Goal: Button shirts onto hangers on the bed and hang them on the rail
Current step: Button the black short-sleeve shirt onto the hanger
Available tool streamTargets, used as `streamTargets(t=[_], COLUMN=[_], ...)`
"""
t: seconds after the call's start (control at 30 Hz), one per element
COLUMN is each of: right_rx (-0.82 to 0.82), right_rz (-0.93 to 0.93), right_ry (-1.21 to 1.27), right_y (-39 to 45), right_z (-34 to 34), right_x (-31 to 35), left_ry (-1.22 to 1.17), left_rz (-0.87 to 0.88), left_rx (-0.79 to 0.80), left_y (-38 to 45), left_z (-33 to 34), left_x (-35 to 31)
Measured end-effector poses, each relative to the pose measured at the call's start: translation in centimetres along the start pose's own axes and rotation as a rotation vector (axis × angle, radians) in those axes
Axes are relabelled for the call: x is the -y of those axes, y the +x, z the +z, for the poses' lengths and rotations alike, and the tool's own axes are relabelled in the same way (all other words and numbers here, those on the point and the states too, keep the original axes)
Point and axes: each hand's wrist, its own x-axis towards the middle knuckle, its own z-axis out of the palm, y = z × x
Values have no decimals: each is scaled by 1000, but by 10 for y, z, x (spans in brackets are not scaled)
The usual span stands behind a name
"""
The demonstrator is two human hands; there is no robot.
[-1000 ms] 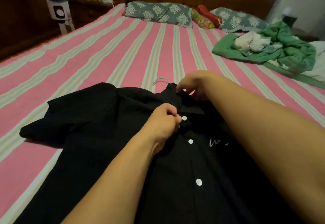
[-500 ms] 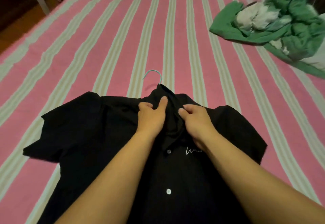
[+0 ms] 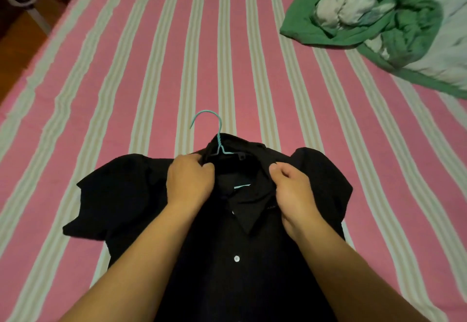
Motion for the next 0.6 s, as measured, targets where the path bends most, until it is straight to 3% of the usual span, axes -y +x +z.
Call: streamTargets(t=[0.13, 0.23, 0.3, 0.37, 0.47, 0.53, 0.6], right_rx=[-53, -210, -218, -129, 149, 310, 330], right_rz=[37, -89, -101, 3, 216, 312, 315], right_ry=[85, -229, -252, -67, 249, 218, 95], right_y=[-22, -43, -53, -57, -64, -72, -74], right_z=[-16, -17, -19, -25, -39, -44, -46], right_x=[6, -6, -21, -35, -44, -44, -42], left_ry=[-611, -695, -767, -929, -1165, -1167, -999], left_rz=[-237, -209, -250, -343, -485, -464, -349], left_rx=[342, 476, 527, 591, 647, 738, 810], left_y=[-48, -67, -77, -82, -83, -84, -85], left_z=[-30, -30, -31, -33, -41, -45, -45], left_x=[24, 52, 68, 80, 98, 106, 113])
